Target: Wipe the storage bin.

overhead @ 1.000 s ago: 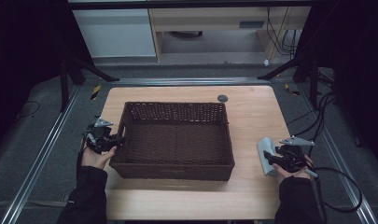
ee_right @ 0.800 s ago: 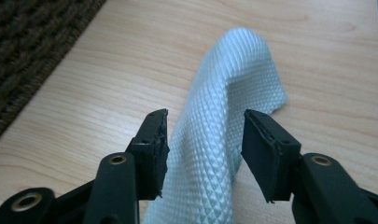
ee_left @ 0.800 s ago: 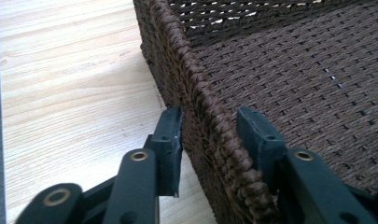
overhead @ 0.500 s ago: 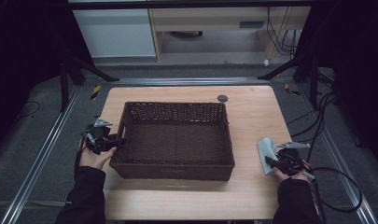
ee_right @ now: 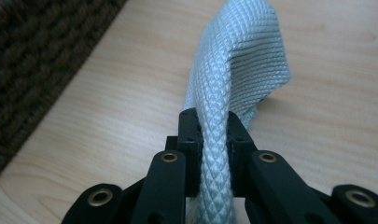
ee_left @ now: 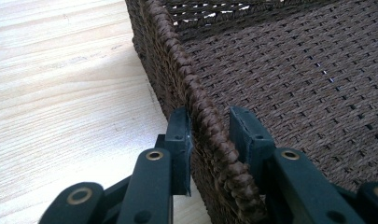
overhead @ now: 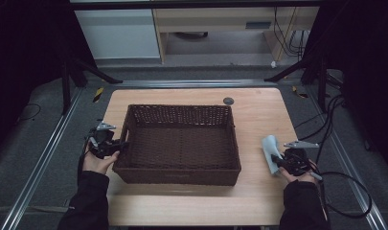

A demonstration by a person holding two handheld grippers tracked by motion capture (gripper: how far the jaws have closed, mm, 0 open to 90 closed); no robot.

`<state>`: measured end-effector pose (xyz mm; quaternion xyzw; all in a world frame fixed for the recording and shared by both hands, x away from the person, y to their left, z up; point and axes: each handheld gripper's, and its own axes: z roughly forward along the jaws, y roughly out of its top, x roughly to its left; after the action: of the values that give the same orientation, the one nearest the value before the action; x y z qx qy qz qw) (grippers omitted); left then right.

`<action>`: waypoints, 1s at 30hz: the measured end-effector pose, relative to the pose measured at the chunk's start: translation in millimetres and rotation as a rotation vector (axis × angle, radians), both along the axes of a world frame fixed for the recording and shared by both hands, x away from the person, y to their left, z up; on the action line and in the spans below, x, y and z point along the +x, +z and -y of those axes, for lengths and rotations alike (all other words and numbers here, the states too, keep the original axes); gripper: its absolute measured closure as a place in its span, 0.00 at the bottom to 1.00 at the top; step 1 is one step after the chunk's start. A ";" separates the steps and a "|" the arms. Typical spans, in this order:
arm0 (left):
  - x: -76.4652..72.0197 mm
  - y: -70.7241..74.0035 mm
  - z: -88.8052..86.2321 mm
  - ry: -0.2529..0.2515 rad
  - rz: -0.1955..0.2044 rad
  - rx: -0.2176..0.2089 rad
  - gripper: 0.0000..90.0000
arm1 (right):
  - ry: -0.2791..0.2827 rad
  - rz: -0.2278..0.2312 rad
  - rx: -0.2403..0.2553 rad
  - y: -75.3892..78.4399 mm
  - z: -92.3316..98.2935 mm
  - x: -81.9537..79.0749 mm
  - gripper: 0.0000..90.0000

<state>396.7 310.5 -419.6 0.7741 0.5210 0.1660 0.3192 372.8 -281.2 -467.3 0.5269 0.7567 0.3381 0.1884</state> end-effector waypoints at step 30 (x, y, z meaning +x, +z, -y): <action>0.7 1.2 32.4 -0.069 -0.002 0.038 0.77 | 0.117 0.130 0.029 17.7 -52.4 67.4 0.90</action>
<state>397.4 278.1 -418.4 0.7978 0.4908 0.1642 0.3095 440.2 -228.8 -449.6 0.4616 0.7674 0.3927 0.2094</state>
